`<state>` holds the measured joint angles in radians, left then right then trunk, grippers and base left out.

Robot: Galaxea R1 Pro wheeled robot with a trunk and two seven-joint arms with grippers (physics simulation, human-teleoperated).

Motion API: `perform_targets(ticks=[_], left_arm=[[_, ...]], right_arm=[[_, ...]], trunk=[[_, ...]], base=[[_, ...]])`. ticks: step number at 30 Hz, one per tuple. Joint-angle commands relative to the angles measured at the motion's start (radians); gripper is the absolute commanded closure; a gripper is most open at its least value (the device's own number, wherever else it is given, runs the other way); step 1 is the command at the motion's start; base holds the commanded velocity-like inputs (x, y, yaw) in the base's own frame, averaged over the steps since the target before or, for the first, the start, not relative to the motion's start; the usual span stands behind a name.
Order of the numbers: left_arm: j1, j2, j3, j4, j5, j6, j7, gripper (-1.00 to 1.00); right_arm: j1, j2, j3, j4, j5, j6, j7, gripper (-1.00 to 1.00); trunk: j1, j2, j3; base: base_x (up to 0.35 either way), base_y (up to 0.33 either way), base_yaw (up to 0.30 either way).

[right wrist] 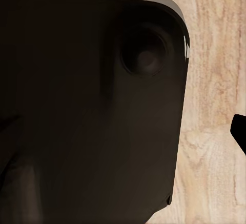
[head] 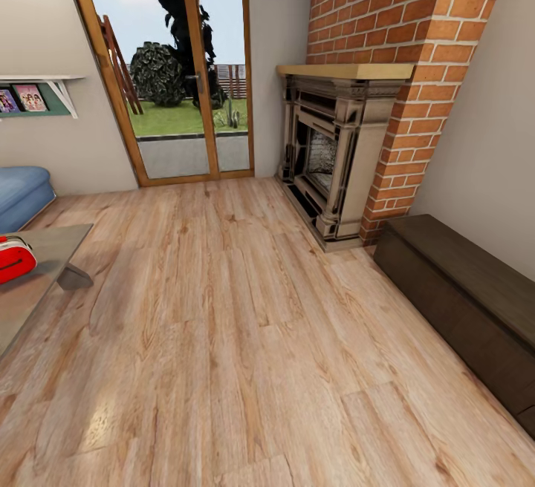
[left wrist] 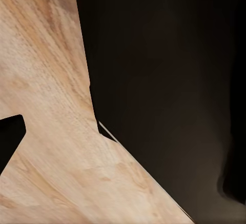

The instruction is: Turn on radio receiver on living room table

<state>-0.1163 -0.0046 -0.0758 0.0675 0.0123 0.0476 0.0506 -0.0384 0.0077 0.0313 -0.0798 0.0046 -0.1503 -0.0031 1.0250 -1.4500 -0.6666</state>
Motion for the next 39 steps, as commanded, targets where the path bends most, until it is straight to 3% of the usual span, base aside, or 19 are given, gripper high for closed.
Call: perform_targets(ticks=[1,39], left_arm=[[0.0,0.0,0.0,0.0,0.0,0.0,0.0,-1.0],[0.0,0.0,0.0,0.0,0.0,0.0,0.0,-1.0]], right_arm=[[0.0,0.0,0.0,0.0,0.0,0.0,0.0,-1.0],[0.0,0.0,0.0,0.0,0.0,0.0,0.0,-1.0]], trunk=[[0.0,0.0,0.0],[0.0,0.0,0.0]], base=[[0.0,0.0,0.0],[0.0,0.0,0.0]])
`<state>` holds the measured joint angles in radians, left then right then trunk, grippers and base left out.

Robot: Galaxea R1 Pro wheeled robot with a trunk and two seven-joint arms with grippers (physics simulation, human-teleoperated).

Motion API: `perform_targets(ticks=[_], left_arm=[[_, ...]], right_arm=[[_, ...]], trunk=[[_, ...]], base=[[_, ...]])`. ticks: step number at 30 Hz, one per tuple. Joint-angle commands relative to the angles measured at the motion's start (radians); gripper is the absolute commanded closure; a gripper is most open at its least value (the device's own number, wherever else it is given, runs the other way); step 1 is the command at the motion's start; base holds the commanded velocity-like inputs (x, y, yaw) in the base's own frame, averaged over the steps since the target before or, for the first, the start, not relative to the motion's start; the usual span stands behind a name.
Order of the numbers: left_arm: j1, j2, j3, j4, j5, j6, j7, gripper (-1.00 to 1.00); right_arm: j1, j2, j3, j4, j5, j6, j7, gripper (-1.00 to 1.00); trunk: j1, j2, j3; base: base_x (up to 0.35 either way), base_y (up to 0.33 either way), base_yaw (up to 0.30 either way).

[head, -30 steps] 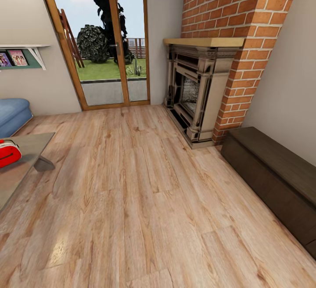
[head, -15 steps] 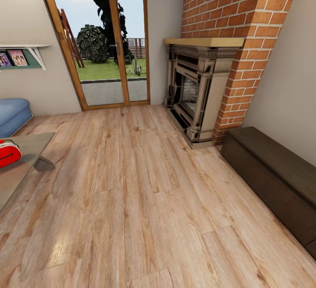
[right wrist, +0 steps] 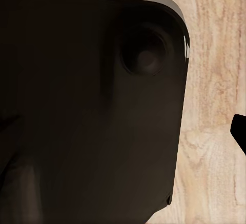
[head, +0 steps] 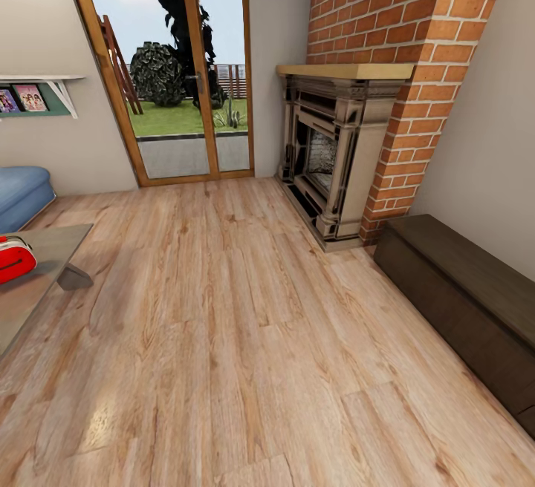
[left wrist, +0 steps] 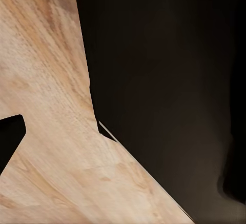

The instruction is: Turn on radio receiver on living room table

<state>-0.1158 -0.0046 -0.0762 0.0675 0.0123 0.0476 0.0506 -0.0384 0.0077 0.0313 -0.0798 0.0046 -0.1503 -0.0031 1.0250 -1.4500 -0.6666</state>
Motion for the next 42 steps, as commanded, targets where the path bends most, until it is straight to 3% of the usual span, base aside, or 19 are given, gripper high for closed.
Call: perform_targets(ticks=[1,42], left_arm=[[0.0,0.0,0.0,0.0,0.0,0.0,0.0,-1.0],[0.0,0.0,0.001,0.0,0.0,0.0,0.0,-1.0]], right_arm=[[0.0,0.0,0.0,0.0,0.0,0.0,0.0,-1.0],[0.0,0.006,0.001,0.0,-0.003,0.0,0.0,-1.0]], trunk=[[0.0,0.0,0.0],[0.0,0.0,0.0]], base=[[0.0,0.0,0.0],[0.0,0.0,0.0]])
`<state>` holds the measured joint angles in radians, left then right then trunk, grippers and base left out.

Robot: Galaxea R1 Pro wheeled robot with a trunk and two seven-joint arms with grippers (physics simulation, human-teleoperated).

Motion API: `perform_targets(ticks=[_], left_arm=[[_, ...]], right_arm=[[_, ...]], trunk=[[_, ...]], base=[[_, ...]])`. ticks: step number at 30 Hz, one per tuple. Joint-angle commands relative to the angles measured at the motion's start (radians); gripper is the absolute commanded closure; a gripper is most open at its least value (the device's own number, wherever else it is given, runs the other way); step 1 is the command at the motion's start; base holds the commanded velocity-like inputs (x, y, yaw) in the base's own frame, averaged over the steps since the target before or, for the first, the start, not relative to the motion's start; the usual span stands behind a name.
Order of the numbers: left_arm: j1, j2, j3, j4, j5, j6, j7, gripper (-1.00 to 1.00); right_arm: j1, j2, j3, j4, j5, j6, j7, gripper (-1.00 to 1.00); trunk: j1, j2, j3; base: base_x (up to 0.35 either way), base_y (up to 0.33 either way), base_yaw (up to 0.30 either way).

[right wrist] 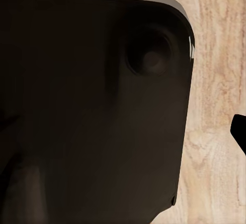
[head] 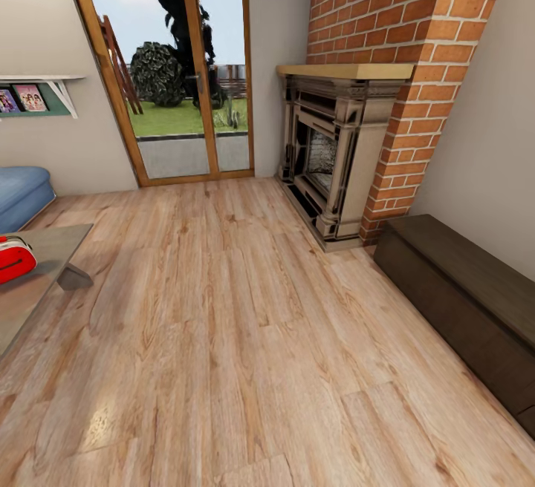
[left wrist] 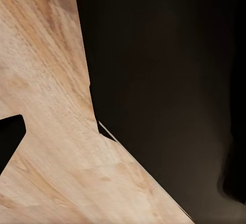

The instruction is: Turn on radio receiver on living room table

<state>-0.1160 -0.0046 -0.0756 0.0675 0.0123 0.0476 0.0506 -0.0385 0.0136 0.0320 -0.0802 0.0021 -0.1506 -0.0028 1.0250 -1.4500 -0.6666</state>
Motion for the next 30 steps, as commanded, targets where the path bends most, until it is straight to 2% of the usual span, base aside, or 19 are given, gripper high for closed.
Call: perform_targets(ticks=[1,5,6,7,11,12,13,16,18,19,20,23,26,29,30], left_arm=[[0.0,0.0,0.0,0.001,0.002,0.0,-0.001,-1.0],[0.0,-0.01,0.002,0.0,0.004,0.0,-0.004,-1.0],[0.0,-0.017,0.002,-0.001,0.004,0.0,-0.005,-1.0],[0.0,-0.038,0.004,-0.004,0.004,0.0,-0.005,-1.0],[0.0,-0.062,0.007,-0.026,0.004,-0.002,-0.006,-1.0],[0.0,-0.063,0.007,-0.034,0.004,-0.002,-0.006,-1.0],[0.0,-0.058,0.008,-0.088,0.005,-0.002,-0.005,-1.0],[0.0,-0.046,0.009,-0.148,0.005,-0.002,-0.004,-1.0],[0.0,-0.012,0.012,-0.316,0.005,-0.001,0.002,-1.0],[0.0,-0.009,0.013,-0.342,0.006,0.0,0.003,-1.0],[0.0,-0.004,0.03,-0.484,0.005,0.007,0.006,-1.0],[-0.001,-0.013,0.039,-0.654,0.005,0.021,0.007,-1.0],[-0.001,-0.017,0.041,-0.749,0.005,0.03,0.006,-1.0],[-0.001,-0.018,0.043,-0.795,0.004,0.032,0.006,-1.0],[-0.001,-0.018,0.043,-0.861,0.003,0.034,0.006,-1.0]], right_arm=[[0.0,-0.001,0.0,0.0,0.0,0.0,0.0,-1.0],[0.0,0.002,0.0,0.0,-0.004,0.0,0.002,-1.0],[0.0,0.003,-0.001,0.0,-0.004,-0.001,0.003,-1.0],[0.0,0.003,-0.001,-0.001,-0.004,-0.003,0.004,-1.0],[0.0,0.002,-0.002,-0.005,-0.004,-0.028,0.005,-1.0],[0.0,0.002,-0.003,-0.007,-0.004,-0.035,0.005,-1.0],[0.0,0.001,-0.002,-0.034,-0.003,-0.067,0.005,-1.0],[0.0,0.0,-0.002,-0.077,-0.001,-0.079,0.005,-1.0],[0.0,0.0,-0.001,-0.219,0.002,-0.086,0.002,-1.0],[0.0,0.0,-0.001,-0.243,0.003,-0.086,0.002,-1.0],[0.0,-0.001,0.0,-0.376,0.005,-0.077,-0.002,-1.0],[0.0,-0.004,0.0,-0.541,0.007,-0.033,-0.005,-1.0],[0.0,-0.006,0.0,-0.683,0.007,0.049,-0.006,-1.0],[0.0,-0.007,0.0,-0.8,0.007,0.124,-0.006,-1.0],[0.0,-0.007,0.0,-0.959,0.008,0.215,-0.006,-1.0]], trunk=[[0.0,0.0,0.0],[0.0,0.0,0.0],[0.0,0.0,0.0],[0.0,0.0,0.0],[0.0,0.0,0.0],[0.0,0.0,0.0],[0.0,0.0,0.0],[0.0,0.0,0.0],[0.0,0.0,0.0],[0.0,0.0,0.0],[0.0,0.0,0.0],[0.0,0.0,0.0],[0.0,0.0,0.0],[0.0,0.0,0.0],[0.0,0.0,0.0]], base=[[0.0,0.0,0.0],[0.0,0.0,0.0],[0.0,0.0,0.0],[0.0,0.0,0.0],[0.0,0.0,0.0],[0.0,0.0,0.0],[0.0,0.0,0.0],[0.0,0.0,0.0],[0.0,0.0,0.0],[0.0,0.0,0.0],[0.0,0.0,0.0],[0.0,0.0,0.0],[0.0,0.0,0.0],[0.0,0.0,0.0],[0.0,0.0,0.0]])
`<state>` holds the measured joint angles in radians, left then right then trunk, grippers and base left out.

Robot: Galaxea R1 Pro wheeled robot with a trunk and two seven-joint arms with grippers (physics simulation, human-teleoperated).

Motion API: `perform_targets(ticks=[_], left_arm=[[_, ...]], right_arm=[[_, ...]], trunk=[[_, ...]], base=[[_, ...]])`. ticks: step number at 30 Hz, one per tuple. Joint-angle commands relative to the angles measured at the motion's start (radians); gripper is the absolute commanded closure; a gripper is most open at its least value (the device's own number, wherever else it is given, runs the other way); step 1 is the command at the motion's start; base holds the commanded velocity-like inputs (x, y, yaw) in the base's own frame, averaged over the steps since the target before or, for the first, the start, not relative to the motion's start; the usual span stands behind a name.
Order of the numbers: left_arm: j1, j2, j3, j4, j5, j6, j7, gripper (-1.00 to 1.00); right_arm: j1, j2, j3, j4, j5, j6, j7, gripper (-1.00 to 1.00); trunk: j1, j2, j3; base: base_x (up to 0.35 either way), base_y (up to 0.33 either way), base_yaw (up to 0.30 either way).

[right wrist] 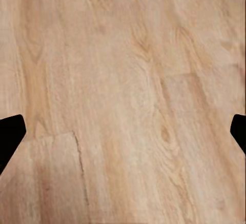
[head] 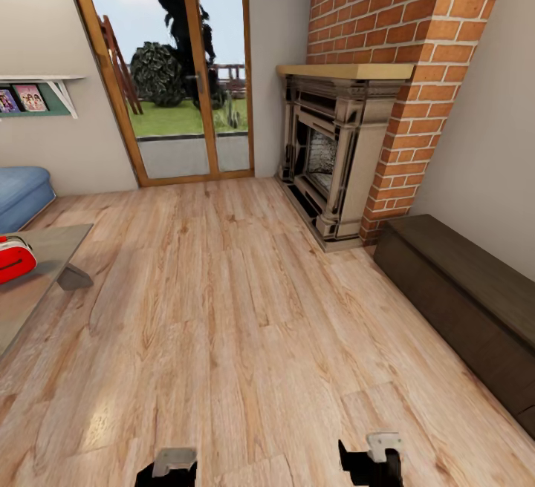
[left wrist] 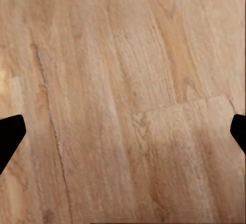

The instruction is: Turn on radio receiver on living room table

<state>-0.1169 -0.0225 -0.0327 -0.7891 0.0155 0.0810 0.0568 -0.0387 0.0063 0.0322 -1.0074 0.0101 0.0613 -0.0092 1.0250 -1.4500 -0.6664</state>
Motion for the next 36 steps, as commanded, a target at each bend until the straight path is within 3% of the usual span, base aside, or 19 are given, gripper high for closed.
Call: perform_targets(ticks=[1,3,5,6,7,14,27,36], left_arm=[[0.0,0.0,0.0,-0.083,0.001,0.006,0.0,-1.0],[0.0,0.0,0.0,-0.165,0.001,0.042,-0.001,-1.0],[0.0,-0.001,0.0,-0.205,0.001,0.073,-0.001,-1.0],[0.0,-0.003,0.0,-0.276,0.001,0.141,-0.004,-1.0],[0.0,-0.006,-0.001,-0.293,0.001,0.153,-0.004,-1.0],[0.0,-0.016,-0.004,-0.319,-0.003,0.168,-0.009,-1.0],[0.0,-0.025,-0.01,-0.317,-0.002,0.131,-0.007,-1.0],[0.0,-0.034,-0.01,-0.314,-0.002,0.131,-0.006,-1.0]], right_arm=[[0.0,0.0,0.0,-0.171,0.01,0.07,0.0,-1.0],[0.0,0.0,0.0,-0.312,0.024,0.134,0.001,-1.0],[0.0,0.0,-0.001,-0.374,0.028,0.161,0.002,-1.0],[0.0,-0.001,0.0,-0.474,0.033,0.193,0.006,-1.0],[0.0,-0.001,0.0,-0.493,0.034,0.197,0.007,-1.0],[0.0,-0.002,0.001,-0.524,0.036,0.186,0.012,-1.0],[0.0,-0.001,0.001,-0.528,0.036,0.181,0.01,-1.0],[0.0,0.001,0.003,-0.528,0.036,0.181,0.008,-1.0]], trunk=[[0.0,0.0,0.0],[0.0,0.0,0.0],[0.0,0.0,0.0],[0.0,0.0,0.0],[0.0,0.0,0.0],[0.0,0.0,0.0],[0.0,0.0,0.0],[0.0,0.0,0.0]], base=[[0.0,0.0,0.0],[0.0,0.0,0.0],[0.0,0.0,0.0],[0.0,0.0,0.0],[0.0,0.0,0.0],[0.0,0.0,0.0],[0.0,0.0,0.007],[0.0,0.0,0.257]])
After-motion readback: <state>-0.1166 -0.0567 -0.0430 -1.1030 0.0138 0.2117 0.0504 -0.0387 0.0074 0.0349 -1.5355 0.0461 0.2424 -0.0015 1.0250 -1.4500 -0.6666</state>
